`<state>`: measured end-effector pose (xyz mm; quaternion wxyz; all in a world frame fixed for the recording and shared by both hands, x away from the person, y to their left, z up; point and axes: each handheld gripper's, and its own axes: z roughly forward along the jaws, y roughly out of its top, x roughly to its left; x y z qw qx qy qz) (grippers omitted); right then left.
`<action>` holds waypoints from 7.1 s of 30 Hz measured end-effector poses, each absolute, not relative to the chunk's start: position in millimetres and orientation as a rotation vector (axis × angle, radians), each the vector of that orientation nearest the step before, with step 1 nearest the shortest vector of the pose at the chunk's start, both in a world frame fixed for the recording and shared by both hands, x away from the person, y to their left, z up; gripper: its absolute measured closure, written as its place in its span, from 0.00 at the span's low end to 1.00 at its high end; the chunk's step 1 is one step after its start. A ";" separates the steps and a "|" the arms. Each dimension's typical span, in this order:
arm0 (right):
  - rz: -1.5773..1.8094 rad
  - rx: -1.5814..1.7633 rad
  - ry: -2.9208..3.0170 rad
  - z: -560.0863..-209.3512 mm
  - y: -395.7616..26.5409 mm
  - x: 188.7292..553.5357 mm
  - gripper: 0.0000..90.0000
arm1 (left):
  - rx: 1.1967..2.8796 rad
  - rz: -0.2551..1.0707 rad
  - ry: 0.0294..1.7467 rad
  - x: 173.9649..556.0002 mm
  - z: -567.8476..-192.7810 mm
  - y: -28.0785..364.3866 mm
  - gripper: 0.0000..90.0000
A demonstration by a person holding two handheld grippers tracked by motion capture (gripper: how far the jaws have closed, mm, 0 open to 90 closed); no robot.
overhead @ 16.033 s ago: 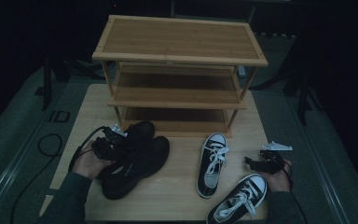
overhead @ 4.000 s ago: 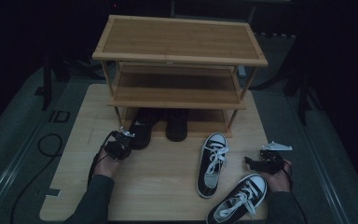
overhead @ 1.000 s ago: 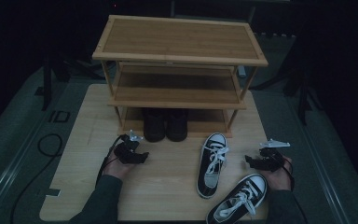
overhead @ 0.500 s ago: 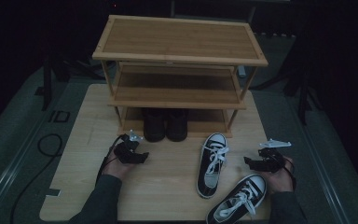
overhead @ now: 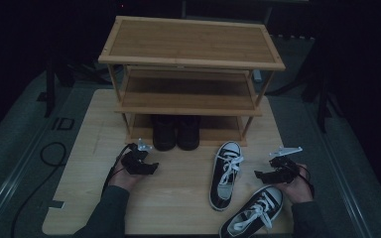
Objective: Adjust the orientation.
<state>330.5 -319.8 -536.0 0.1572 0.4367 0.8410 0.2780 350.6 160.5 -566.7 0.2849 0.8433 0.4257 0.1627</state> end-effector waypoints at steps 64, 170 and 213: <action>0.782 1.116 2.647 -516.7 -227.9 329.7 0.28 | 2.239 0.437 1.138 349.5 -567.9 160.2 0.40; 0.718 1.046 2.758 -512.3 -297.5 284.6 0.74 | 2.233 0.442 1.123 349.6 -569.1 160.3 0.39; 0.629 1.036 2.603 -497.9 -283.0 338.5 0.98 | 2.225 0.445 1.122 349.1 -569.9 160.0 0.38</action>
